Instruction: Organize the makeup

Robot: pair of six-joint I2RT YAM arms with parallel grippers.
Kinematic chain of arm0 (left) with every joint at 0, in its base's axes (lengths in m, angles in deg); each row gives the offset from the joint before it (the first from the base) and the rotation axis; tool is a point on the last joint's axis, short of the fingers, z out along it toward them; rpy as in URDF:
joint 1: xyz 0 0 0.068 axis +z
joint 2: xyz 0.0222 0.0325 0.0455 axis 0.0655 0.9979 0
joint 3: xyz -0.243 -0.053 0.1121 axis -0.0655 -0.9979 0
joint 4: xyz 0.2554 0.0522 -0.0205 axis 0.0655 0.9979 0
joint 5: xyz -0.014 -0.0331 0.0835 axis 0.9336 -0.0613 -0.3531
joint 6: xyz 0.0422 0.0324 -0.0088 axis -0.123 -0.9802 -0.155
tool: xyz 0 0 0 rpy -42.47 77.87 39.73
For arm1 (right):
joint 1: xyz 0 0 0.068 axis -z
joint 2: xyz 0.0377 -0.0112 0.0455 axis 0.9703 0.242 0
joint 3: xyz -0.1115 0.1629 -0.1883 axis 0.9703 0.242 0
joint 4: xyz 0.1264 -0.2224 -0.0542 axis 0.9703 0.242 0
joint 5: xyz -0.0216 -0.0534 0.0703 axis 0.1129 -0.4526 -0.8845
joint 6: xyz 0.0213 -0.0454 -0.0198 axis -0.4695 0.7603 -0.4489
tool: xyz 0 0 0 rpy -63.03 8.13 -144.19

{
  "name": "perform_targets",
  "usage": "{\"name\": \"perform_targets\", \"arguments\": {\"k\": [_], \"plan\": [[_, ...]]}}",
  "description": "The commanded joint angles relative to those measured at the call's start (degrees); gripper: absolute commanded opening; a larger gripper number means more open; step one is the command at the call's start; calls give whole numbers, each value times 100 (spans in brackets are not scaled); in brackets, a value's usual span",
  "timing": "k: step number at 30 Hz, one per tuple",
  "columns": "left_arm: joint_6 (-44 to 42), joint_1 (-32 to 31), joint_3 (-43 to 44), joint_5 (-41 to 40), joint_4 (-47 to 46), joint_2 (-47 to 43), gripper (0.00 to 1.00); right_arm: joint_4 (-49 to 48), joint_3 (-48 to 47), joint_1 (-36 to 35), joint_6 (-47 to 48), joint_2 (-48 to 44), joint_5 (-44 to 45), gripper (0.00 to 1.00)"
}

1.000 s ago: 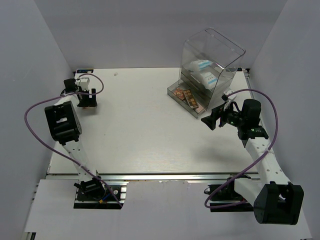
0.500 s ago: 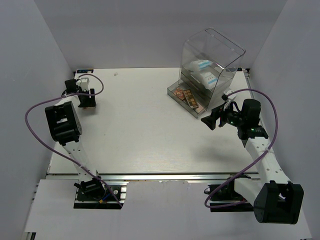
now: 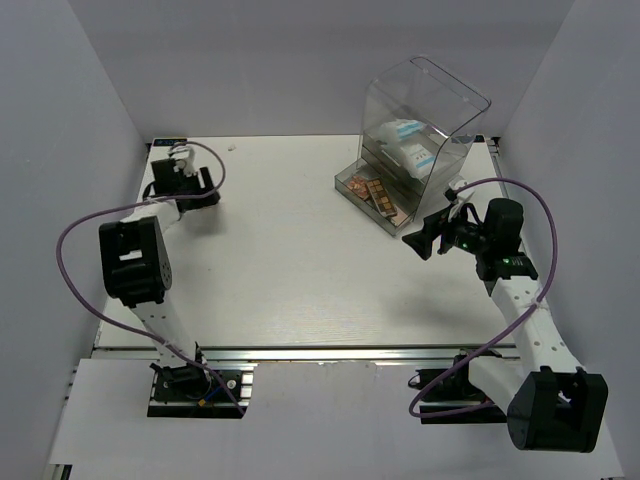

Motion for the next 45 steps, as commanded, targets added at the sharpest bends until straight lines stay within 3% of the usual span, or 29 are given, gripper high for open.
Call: {"name": "perform_targets", "arguments": {"k": [1, 7, 13, 19, 28, 32, 36, 38, 39, 45], "plan": [[1072, -811, -311, 630, -1251, -966, 15, -213, -249, 20, -46, -221, -54, 86], [1945, -2209, -647, 578, -1992, -1398, 16, -116, -214, 12, -11, -423, 60, 86], [2568, -3308, -59, 226, -2501, -741, 17, -99, -240, 20, -143, -538, 200, 86], [2684, -3924, 1407, -11, -2179, 489, 17, 33, -266, 12, -73, -713, 368, 87], [2587, -4276, 3446, -213, -1194, 1897, 29, 165, -222, 187, 15, -907, 614, 89], [2438, -4364, 4107, -248, -807, 2337, 38, 174, -205, 196, 7, -916, 605, 89], [2350, -4408, 4301, -266, -639, 2557, 66, 174, -214, 196, 24, -889, 614, 89], [2314, -4425, 4266, -266, -621, 2549, 92, 191, -214, 196, 33, -898, 614, 89], [2279, -4425, 4240, -248, -630, 2540, 98, 192, -214, 196, 42, -898, 614, 89], [2183, -4425, 4204, -319, -595, 2479, 98, 200, -240, 196, 33, -854, 552, 89]]}}
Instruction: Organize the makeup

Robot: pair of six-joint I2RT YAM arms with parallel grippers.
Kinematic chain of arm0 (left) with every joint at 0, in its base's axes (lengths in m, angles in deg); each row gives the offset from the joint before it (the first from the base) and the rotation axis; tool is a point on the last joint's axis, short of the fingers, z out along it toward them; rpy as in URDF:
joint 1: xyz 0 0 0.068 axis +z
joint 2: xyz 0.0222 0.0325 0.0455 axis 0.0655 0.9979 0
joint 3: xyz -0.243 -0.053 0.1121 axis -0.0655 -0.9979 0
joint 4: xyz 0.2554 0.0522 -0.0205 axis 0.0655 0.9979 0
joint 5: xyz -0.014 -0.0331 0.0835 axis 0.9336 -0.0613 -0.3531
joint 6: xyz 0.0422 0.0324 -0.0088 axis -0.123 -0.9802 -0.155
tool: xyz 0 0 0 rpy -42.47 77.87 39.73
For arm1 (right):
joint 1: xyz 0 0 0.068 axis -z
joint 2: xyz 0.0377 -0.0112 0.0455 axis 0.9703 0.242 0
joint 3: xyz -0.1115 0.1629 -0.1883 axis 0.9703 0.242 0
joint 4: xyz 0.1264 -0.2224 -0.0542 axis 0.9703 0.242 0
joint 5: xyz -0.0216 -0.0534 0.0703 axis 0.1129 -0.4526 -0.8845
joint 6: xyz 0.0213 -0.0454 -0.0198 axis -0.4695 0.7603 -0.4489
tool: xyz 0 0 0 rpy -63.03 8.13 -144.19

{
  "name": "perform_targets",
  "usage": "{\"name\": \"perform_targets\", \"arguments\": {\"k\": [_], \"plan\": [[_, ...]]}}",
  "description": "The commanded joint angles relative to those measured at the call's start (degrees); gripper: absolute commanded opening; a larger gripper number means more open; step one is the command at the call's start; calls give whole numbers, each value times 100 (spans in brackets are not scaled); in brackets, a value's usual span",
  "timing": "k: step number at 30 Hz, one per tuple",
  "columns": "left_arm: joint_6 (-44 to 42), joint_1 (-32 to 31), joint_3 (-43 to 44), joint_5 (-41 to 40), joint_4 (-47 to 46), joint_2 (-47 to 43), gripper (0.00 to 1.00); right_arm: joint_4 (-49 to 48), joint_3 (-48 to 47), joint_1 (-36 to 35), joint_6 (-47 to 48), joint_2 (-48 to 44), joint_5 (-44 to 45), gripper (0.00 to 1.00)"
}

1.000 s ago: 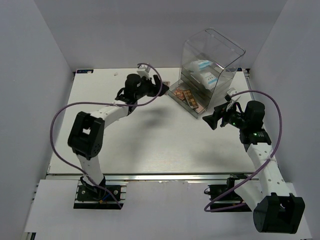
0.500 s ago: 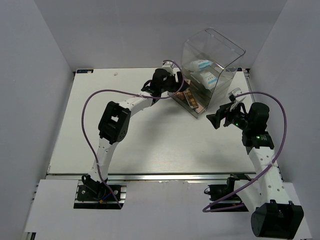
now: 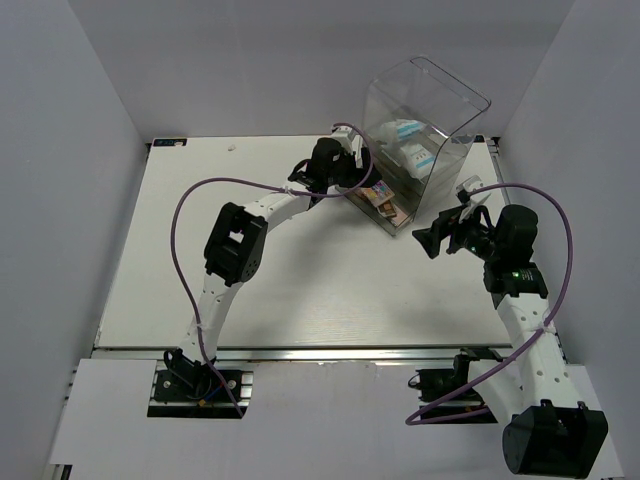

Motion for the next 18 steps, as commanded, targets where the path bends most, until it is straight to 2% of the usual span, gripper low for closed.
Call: {"name": "perform_targets", "arguments": {"k": [1, 7, 9, 10, 11, 13, 14, 16, 18], "plan": [[-147, -34, 170, -131, 48, -230, 98, 6, -220, 34, 96, -30, -73, 89], [-420, 27, 223, -350, 48, -589, 98, 261, -299, 34, 781, 14, -467, 87], [-403, 141, -100, -455, 56, -975, 98, 366, -369, 34, 1227, 136, -669, 78], [-376, 185, -277, -534, 57, -1142, 98, 453, -439, 34, 1422, 285, -923, 71], [-341, 299, -496, -622, 57, -1335, 98, 654, -518, 8, 1615, 382, -1047, 48], [-157, 413, -1231, -946, 109, -1976, 98, 883, -817, -71, 2055, 793, -1145, 21], [-113, 536, -1506, -1000, 118, -2196, 98, 1033, -975, -497, 2230, 970, -1015, 0], [176, 703, -2338, -1097, 127, -2890, 98, 1612, -1475, -991, 2782, 1592, -350, 0], [536, 1037, -2903, -1080, 101, -3347, 98, 1938, -1757, -1695, 2917, 2016, 74, 0]]}}
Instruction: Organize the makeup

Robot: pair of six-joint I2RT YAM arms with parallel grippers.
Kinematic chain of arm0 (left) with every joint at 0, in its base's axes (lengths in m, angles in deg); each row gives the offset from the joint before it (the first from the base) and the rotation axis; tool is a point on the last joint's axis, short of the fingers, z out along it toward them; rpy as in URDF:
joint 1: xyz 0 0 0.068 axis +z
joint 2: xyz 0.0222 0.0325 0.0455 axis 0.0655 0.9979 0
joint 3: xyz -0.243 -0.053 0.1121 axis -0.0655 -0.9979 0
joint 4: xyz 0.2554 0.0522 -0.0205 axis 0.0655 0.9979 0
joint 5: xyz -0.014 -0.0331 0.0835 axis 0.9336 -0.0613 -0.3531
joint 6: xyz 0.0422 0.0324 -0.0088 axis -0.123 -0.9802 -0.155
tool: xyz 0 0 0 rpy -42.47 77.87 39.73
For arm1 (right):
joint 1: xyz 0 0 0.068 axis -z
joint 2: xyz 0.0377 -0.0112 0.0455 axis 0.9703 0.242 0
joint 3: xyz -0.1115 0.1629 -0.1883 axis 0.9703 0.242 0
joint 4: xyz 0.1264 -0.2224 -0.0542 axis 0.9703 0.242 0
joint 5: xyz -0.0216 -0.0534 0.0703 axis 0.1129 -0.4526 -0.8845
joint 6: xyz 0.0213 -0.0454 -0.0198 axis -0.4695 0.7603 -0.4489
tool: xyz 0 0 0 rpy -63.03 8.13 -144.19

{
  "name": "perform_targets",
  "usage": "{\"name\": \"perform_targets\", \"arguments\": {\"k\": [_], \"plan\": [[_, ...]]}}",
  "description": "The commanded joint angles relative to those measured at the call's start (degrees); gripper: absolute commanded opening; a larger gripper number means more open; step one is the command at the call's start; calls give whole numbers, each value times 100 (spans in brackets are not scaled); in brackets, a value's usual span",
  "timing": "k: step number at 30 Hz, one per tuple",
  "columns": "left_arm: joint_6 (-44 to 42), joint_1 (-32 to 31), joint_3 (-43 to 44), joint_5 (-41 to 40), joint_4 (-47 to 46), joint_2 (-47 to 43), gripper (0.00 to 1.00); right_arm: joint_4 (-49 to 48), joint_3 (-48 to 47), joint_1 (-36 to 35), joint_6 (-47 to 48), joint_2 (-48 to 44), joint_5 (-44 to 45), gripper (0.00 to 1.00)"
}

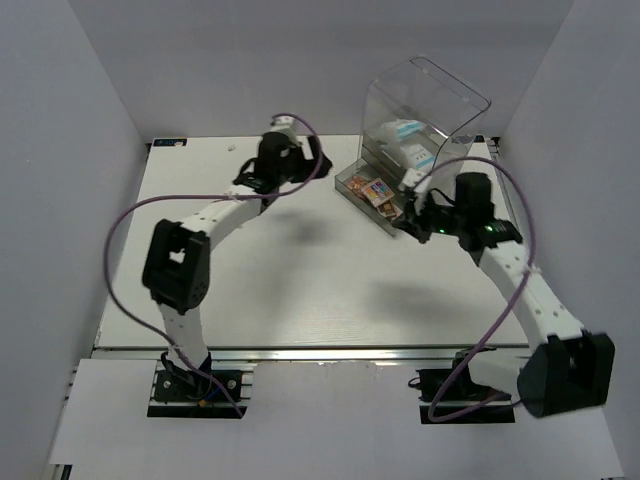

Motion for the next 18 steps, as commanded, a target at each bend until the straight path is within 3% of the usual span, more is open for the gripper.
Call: {"name": "perform_targets", "arguments": {"k": [1, 5, 13, 18], "plan": [[616, 528, -791, -252, -92, -1335, 98, 763, -704, -822, 732, 842, 722, 0], [680, 1039, -2101, -180, -128, -2260, 98, 641, -1259, -1306, 381, 1680, 1198, 0], [37, 1048, -2771, -636, 786, -3306, 98, 264, -2323, -1957, -374, 3568, 3428, 0], [28, 1057, -3298, -840, 988, -4272, 98, -53, -2709, -2115, -604, 4308, 3888, 0]]}}
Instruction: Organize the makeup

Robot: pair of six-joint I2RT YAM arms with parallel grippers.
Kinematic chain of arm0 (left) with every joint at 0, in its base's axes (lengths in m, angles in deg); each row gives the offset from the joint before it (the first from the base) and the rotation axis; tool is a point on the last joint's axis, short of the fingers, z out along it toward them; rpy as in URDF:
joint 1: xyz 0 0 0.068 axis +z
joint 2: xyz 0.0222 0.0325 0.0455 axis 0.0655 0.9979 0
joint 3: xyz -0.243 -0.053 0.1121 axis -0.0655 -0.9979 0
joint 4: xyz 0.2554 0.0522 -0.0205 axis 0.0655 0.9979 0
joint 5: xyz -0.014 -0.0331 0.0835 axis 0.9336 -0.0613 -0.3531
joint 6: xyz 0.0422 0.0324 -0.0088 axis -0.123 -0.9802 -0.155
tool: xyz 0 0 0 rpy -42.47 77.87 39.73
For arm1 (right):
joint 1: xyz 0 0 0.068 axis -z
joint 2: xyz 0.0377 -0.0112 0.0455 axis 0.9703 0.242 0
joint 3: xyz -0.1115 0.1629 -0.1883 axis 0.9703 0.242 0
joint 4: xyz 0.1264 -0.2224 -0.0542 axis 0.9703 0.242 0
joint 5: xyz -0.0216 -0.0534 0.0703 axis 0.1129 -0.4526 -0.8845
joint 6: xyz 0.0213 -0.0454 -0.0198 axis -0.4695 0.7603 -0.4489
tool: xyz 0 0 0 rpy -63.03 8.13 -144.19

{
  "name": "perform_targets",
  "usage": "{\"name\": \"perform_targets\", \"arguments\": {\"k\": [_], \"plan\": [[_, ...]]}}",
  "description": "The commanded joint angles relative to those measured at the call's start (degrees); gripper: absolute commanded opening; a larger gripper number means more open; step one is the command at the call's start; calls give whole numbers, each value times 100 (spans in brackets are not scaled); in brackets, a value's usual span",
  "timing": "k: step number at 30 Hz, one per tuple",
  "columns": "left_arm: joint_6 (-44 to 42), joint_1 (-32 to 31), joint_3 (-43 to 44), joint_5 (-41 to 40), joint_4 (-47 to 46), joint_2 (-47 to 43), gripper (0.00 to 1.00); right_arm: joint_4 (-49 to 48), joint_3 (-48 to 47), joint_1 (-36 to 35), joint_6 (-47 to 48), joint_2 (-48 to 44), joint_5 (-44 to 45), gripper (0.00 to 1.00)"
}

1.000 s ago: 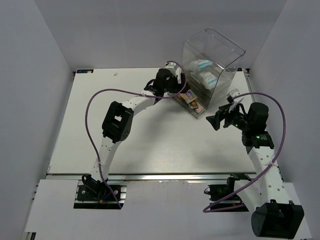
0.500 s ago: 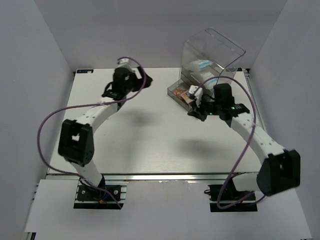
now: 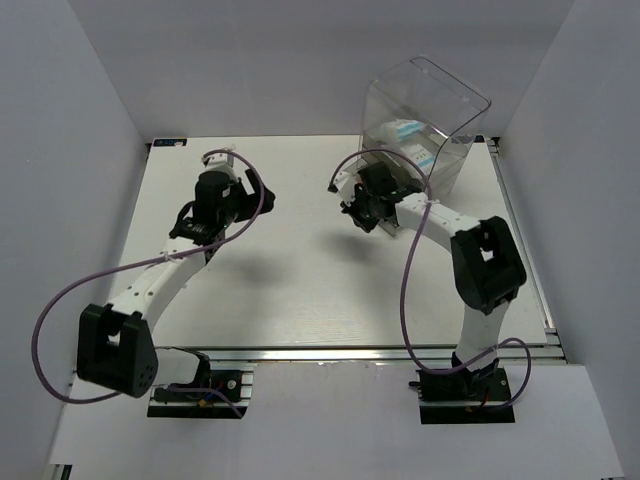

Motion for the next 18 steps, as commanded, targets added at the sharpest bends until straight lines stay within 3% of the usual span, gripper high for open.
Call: {"name": "perform_targets", "arguments": {"k": [1, 3, 12, 13, 14, 17, 18], "plan": [[-120, 10, -271, -361, 300, -842, 98, -305, -343, -67, -300, 322, 752, 0], [-112, 10, -386, -450, 476, -1089, 98, -488, -352, -111, -309, 419, 814, 0], [152, 10, -1090, -669, 732, -2082, 98, -1281, -308, -112, -151, 1043, 3001, 1], [170, 10, -1107, -670, 723, -2083, 98, -1289, -325, -94, -151, 1061, 3003, 9], [178, 10, -1125, -670, 740, -2118, 98, -1298, -334, -76, -177, 1079, 2994, 28], [161, 10, -1055, -740, 845, -2127, 98, -1342, -352, -32, -221, 1140, 3011, 57], [144, 19, -1020, -766, 863, -2127, 98, -1351, -361, -24, -230, 1167, 3037, 62]]}}
